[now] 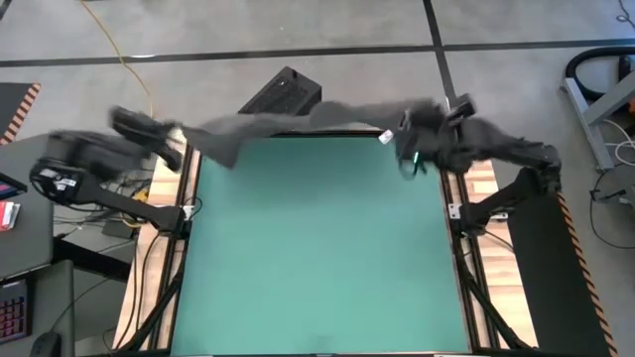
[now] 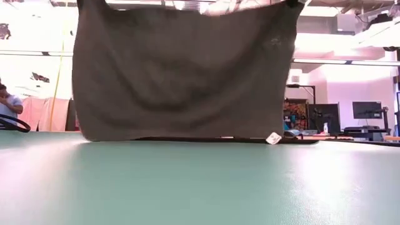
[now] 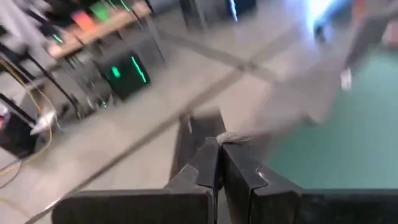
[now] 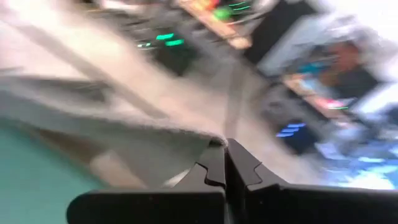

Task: Roll towel
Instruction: Roll the gray towel

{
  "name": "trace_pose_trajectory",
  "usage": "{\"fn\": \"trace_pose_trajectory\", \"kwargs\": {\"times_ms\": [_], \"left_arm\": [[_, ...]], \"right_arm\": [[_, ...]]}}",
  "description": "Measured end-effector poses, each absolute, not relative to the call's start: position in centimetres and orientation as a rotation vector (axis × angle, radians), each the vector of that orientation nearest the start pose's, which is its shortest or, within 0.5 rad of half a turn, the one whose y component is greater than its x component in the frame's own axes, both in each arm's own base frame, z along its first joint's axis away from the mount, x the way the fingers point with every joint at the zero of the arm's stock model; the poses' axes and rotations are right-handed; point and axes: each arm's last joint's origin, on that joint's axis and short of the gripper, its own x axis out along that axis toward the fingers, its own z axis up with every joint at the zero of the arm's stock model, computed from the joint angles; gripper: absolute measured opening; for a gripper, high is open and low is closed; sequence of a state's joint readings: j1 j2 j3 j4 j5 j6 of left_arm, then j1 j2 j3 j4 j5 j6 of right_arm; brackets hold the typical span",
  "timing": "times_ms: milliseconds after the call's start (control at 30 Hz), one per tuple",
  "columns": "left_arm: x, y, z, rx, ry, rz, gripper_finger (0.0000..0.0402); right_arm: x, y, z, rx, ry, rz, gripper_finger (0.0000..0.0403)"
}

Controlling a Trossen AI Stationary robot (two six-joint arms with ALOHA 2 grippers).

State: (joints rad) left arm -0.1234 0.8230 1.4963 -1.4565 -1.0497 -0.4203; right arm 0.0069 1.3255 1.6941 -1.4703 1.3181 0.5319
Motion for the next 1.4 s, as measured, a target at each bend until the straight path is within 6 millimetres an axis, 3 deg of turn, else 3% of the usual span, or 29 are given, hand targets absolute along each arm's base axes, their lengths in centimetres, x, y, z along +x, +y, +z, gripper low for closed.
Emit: {"fn": "trace_pose_trajectory", "kwargs": {"times_ms": [167, 300, 500, 633, 800, 900, 1000, 1167, 1400], "left_arm": [[8.9, 0.9, 36.2, -0.072, 0.732, 0.880, 0.0000], [10.7, -0.8, 30.7, -0.246, 0.896, 0.726, 0.0000], [10.3, -4.6, 25.8, -0.496, 1.113, 0.553, 0.0000], [9.5, -7.2, 25.5, -0.580, 1.093, 0.506, 0.0000], [8.7, -10.4, 27.3, -0.636, 0.894, 0.406, 0.0000], [8.0, -10.7, 28.7, -0.603, 0.796, 0.420, 0.0000], [7.3, -9.8, 29.7, -0.590, 0.782, 0.564, 0.0000], [7.7, -9.4, 30.2, -0.532, 0.689, 0.594, 0.0000], [8.9, -7.9, 30.7, -0.432, 0.548, 0.678, 0.0000]], "right_arm": [[20.6, 2.5, 38.9, -0.129, 0.640, -1.084, 0.0010], [20.1, 6.9, 35.0, -0.021, 0.657, -0.963, 0.0010], [17.2, 12.3, 30.6, 0.217, 0.662, -0.871, 0.0009], [15.8, 14.8, 28.5, 0.342, 0.768, -0.883, 0.0009], [15.1, 17.1, 26.4, 0.437, 0.966, -0.967, 0.0009], [15.1, 17.6, 25.7, 0.464, 1.017, -1.019, 0.0009], [15.3, 17.7, 25.4, 0.493, 1.016, -1.062, 0.0009], [16.8, 16.6, 25.4, 0.431, 0.904, -1.056, 0.0009], [20.0, 11.3, 27.4, 0.296, 0.824, -1.082, 0.0009]]}}
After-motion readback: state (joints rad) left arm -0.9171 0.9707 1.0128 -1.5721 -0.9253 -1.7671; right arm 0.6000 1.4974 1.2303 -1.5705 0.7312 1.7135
